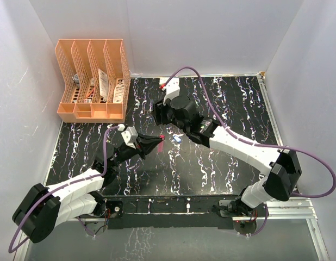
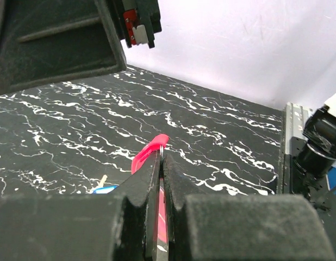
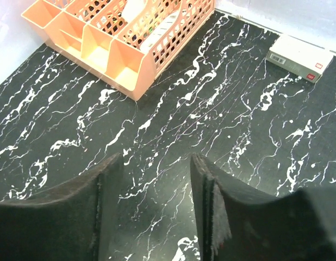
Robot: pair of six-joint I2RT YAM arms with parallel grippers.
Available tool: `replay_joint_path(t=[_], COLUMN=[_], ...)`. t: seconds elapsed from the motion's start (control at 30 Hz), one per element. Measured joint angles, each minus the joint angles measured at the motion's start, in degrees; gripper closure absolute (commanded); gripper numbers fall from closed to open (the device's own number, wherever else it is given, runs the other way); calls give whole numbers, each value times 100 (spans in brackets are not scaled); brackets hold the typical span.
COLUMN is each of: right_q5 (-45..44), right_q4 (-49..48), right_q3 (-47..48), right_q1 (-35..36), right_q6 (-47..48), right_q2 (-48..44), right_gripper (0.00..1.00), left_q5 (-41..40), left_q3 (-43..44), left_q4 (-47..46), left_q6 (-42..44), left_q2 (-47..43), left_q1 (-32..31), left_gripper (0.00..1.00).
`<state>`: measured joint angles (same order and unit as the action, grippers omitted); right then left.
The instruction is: Put the keys on the keyring
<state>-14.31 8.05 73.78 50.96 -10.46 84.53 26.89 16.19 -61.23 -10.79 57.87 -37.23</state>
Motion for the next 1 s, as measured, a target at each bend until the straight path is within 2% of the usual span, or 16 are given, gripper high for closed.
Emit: replay_joint_path(t=[0.1, 0.33, 0.57, 0.7, 0.8, 1.0], right_q5=[122, 249, 442, 525, 527, 688], right_q4=[-63, -109, -205, -315, -358, -358], right_q3=[57, 39, -662, -1005, -1231, -1543], right_q1=[-101, -258, -275, -278, -302, -341], right_q6=[-9, -15, -46, -103, -138, -164], right_q2=[44, -50, -1047, -1506, -1700, -1816], right_gripper=[42, 43, 46, 50, 45, 42], left_q5=[-271, -688, -916, -940, -859, -446], left_q3=[-122, -291, -365, -365, -363, -334], left_q4=[-254, -688, -1158, -1519, -1707, -2083], left_q6=[-90, -391, -870, -1228, -1460, -1888], left_q2=[24, -48, -164, -11, 170, 527], left_q1=[0, 66, 319, 461, 586, 870], left_gripper=[100, 100, 100, 100, 100, 100])
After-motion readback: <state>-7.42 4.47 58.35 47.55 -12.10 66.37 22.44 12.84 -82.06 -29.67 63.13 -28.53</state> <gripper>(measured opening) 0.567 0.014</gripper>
